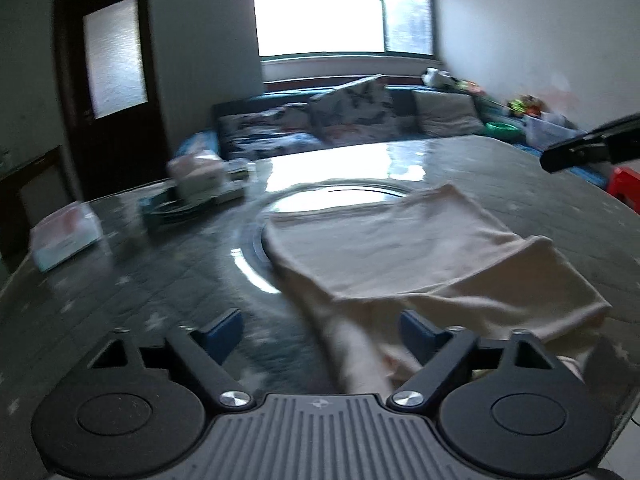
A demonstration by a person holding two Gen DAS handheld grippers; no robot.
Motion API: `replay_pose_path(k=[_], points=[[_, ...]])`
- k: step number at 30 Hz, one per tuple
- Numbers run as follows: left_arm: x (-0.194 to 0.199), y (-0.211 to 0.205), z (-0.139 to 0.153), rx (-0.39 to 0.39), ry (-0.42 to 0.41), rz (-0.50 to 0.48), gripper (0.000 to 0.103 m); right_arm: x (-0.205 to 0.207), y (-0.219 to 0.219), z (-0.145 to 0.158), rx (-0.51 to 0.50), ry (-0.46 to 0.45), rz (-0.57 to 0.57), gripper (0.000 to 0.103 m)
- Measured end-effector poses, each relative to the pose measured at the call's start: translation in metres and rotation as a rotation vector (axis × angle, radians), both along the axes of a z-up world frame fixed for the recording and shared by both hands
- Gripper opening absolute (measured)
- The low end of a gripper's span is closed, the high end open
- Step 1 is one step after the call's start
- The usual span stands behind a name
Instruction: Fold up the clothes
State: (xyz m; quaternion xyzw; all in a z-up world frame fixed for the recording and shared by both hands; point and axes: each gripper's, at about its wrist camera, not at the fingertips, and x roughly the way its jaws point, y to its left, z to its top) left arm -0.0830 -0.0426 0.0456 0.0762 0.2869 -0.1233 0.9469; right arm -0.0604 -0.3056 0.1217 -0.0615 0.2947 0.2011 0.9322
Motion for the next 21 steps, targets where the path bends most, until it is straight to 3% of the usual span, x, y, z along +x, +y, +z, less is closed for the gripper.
replay_pose_path(k=[6, 8, 10, 15, 21], points=[[0.006, -0.020, -0.012, 0.039, 0.033, -0.062, 0.071, 0.000, -0.028, -0.021, -0.033, 0.061, -0.059, 0.022], [0.008, -0.025, -0.016, 0.049, 0.044, -0.081, 0.064, -0.004, -0.027, -0.032, -0.042, 0.078, -0.038, 0.025], [0.008, -0.026, -0.018, 0.053, 0.054, -0.096, 0.050, -0.009, -0.022, -0.041, -0.050, 0.079, -0.010, 0.030], [0.008, -0.031, -0.023, 0.072, 0.063, -0.121, 0.035, -0.008, 0.000, -0.062, -0.033, 0.091, 0.046, 0.030], [0.007, -0.032, -0.024, 0.098, 0.042, -0.122, 0.012, 0.005, -0.002, -0.087, -0.029, 0.106, -0.006, 0.030]])
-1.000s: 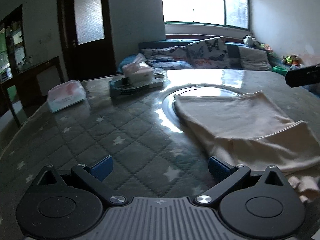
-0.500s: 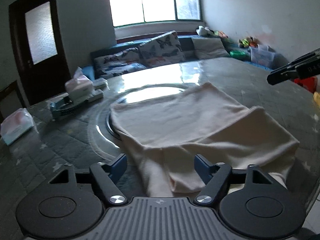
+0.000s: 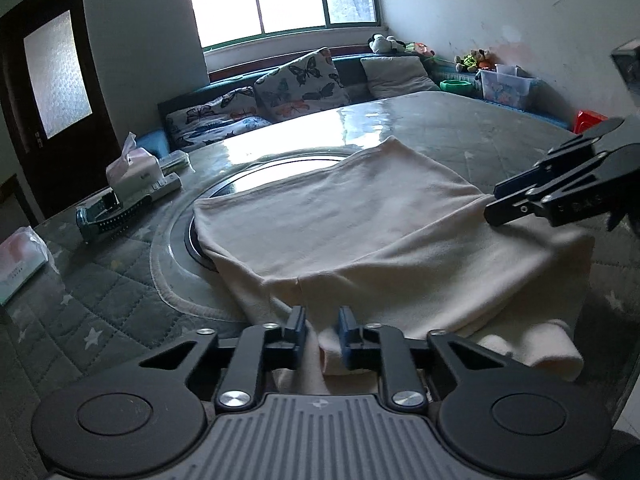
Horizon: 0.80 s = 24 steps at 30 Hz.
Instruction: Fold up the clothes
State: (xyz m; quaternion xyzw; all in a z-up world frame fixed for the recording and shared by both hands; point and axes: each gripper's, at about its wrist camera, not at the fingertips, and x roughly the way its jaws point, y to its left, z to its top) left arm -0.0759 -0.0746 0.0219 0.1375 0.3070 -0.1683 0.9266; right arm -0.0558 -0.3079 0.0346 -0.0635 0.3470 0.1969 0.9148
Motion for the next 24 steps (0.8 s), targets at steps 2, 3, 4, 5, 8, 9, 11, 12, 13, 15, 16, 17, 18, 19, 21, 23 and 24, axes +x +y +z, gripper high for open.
replay_pose_path(k=[2, 3, 4, 5, 8, 9, 11, 12, 13, 15, 16, 17, 18, 19, 21, 23, 24], points=[[-0.001, 0.001, 0.002, 0.003, -0.006, 0.003, 0.009, 0.001, -0.004, -0.001, 0.010, -0.001, -0.016, 0.030], [-0.002, 0.002, 0.003, 0.001, -0.007, 0.005, 0.008, 0.000, -0.006, 0.000, 0.015, -0.006, -0.019, 0.030], [-0.002, 0.003, 0.005, -0.002, -0.008, 0.008, 0.008, -0.002, -0.007, 0.003, 0.019, -0.012, -0.021, 0.030], [-0.003, 0.003, 0.007, -0.004, -0.009, 0.010, 0.008, -0.004, -0.009, 0.006, 0.023, -0.018, -0.022, 0.031], [-0.005, 0.006, 0.012, -0.012, -0.013, 0.016, 0.008, -0.012, -0.011, 0.014, 0.031, -0.035, -0.014, 0.031], [-0.005, 0.006, 0.014, -0.014, -0.014, 0.018, 0.008, -0.016, -0.010, 0.016, 0.027, -0.041, -0.004, 0.031], [-0.007, 0.007, 0.017, -0.021, -0.015, 0.015, 0.011, -0.022, -0.005, 0.015, 0.000, -0.050, 0.023, 0.031], [-0.008, 0.005, 0.018, -0.026, -0.015, 0.008, 0.011, -0.024, -0.003, 0.013, -0.014, -0.050, 0.034, 0.031], [-0.009, 0.004, 0.017, -0.024, -0.013, 0.001, 0.012, -0.025, -0.001, 0.010, -0.026, -0.044, 0.042, 0.031], [-0.010, 0.000, 0.015, -0.016, -0.006, -0.010, 0.012, -0.026, 0.000, 0.004, -0.047, -0.032, 0.043, 0.031], [-0.009, -0.001, 0.013, -0.010, 0.002, -0.013, 0.012, -0.026, 0.000, 0.002, -0.052, -0.029, 0.041, 0.031], [-0.008, -0.002, 0.010, -0.003, 0.014, -0.014, 0.012, -0.026, 0.000, 0.002, -0.051, -0.029, 0.039, 0.031], [-0.007, -0.002, 0.008, -0.001, 0.023, -0.014, 0.012, -0.027, -0.001, 0.002, -0.051, -0.030, 0.037, 0.031], [-0.007, -0.001, 0.006, -0.001, 0.032, -0.014, 0.013, -0.029, 0.000, 0.003, -0.051, -0.034, 0.038, 0.032], [-0.007, 0.000, 0.003, 0.000, 0.036, -0.015, 0.014, -0.034, 0.001, 0.008, -0.056, -0.053, 0.050, 0.032], [-0.008, 0.000, 0.002, 0.001, 0.035, -0.014, 0.014, -0.038, 0.002, 0.009, -0.055, -0.062, 0.064, 0.033], [-0.008, 0.001, 0.002, 0.001, 0.037, -0.012, 0.014, -0.038, 0.003, 0.008, -0.058, -0.059, 0.067, 0.037]])
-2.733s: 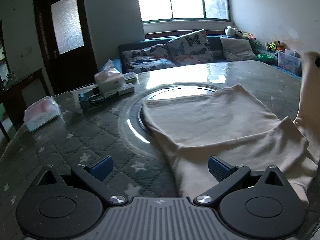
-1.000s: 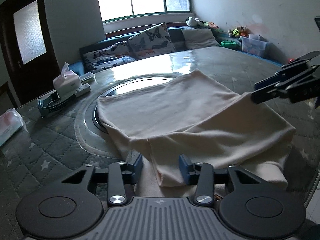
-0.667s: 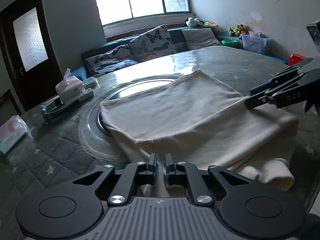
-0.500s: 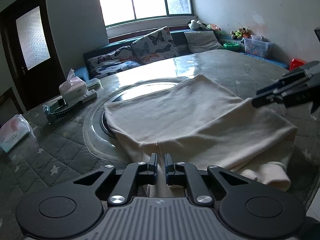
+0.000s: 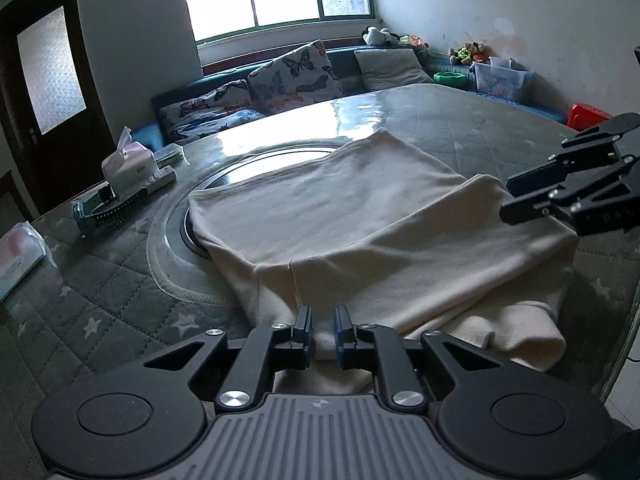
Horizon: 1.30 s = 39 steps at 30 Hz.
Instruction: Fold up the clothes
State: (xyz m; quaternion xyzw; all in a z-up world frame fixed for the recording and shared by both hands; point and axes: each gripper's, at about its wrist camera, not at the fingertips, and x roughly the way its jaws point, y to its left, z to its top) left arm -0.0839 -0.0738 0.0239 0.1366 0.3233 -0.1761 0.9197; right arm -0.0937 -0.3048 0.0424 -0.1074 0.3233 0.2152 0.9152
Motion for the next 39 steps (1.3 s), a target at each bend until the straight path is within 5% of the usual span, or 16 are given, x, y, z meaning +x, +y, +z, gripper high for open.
replay_pose_path(k=[2, 6, 9, 18, 28, 39], points=[[0.001, 0.001, 0.001, -0.002, 0.006, 0.004, 0.015, -0.001, 0.002, -0.003, -0.007, 0.007, 0.005, 0.040], [-0.003, 0.001, 0.005, 0.007, 0.000, 0.000, 0.040, -0.003, 0.005, -0.008, -0.019, 0.016, 0.016, 0.047], [-0.009, 0.000, 0.008, 0.020, -0.017, -0.019, 0.047, -0.006, 0.005, -0.002, -0.014, -0.007, 0.024, 0.052], [-0.031, 0.007, 0.012, 0.079, -0.046, -0.073, 0.052, -0.006, 0.011, -0.015, -0.040, 0.005, 0.029, 0.054], [-0.073, 0.011, 0.005, 0.198, -0.098, -0.235, 0.055, -0.012, 0.007, -0.013, -0.040, 0.012, 0.026, 0.057], [-0.083, 0.013, 0.003, 0.229, -0.115, -0.316, 0.055, -0.017, 0.009, -0.004, -0.061, 0.007, 0.049, 0.064]])
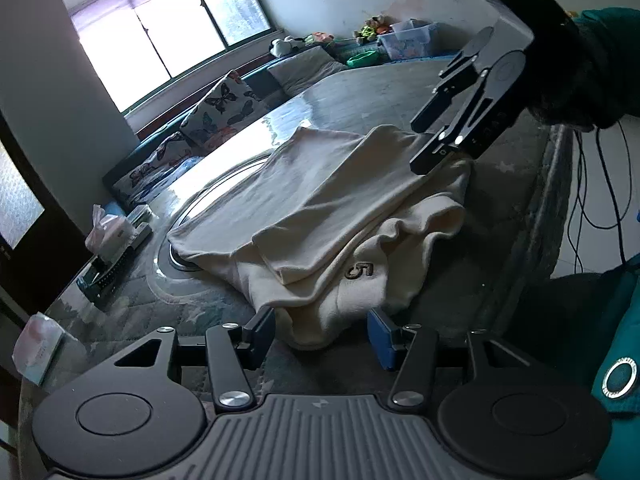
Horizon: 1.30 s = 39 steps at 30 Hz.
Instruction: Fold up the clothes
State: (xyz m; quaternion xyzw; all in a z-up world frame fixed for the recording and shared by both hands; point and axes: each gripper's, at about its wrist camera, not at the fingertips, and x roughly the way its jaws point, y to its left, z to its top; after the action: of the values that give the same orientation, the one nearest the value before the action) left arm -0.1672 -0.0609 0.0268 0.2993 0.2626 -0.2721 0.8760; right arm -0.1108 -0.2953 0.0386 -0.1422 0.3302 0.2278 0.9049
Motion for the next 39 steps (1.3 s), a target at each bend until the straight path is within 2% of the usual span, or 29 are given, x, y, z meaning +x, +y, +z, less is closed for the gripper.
replay_pose_path(k=[5, 12, 18, 22, 24, 29, 31, 33, 39], points=[[-0.006, -0.010, -0.003, 0.026, -0.032, -0.062, 0.055, -0.002, 0.001, 0.002, -0.010, -0.005, 0.012, 0.070], [-0.006, -0.022, -0.009, 0.037, -0.055, -0.119, 0.052, -0.011, 0.001, 0.007, -0.035, -0.014, 0.041, 0.071], [-0.001, -0.026, -0.010, 0.015, -0.059, -0.116, 0.028, -0.020, 0.001, 0.009, -0.063, -0.011, 0.067, 0.072], [0.006, -0.025, -0.007, -0.016, -0.041, -0.103, 0.014, -0.029, 0.004, 0.010, -0.092, -0.016, 0.107, 0.079], [0.007, -0.023, -0.007, -0.023, -0.030, -0.096, 0.014, -0.033, 0.007, 0.010, -0.106, -0.018, 0.132, 0.079], [0.004, -0.021, -0.007, -0.014, -0.021, -0.096, 0.023, -0.040, 0.016, 0.006, -0.136, -0.019, 0.189, 0.081], [0.003, -0.021, -0.007, -0.011, -0.018, -0.097, 0.039, -0.042, 0.019, 0.005, -0.147, -0.020, 0.212, 0.081], [0.002, -0.020, -0.007, -0.007, -0.014, -0.097, 0.046, -0.045, 0.023, 0.004, -0.159, -0.021, 0.235, 0.081], [-0.004, -0.016, -0.007, -0.004, -0.015, -0.115, 0.046, -0.048, 0.031, 0.001, -0.181, -0.034, 0.279, 0.081]])
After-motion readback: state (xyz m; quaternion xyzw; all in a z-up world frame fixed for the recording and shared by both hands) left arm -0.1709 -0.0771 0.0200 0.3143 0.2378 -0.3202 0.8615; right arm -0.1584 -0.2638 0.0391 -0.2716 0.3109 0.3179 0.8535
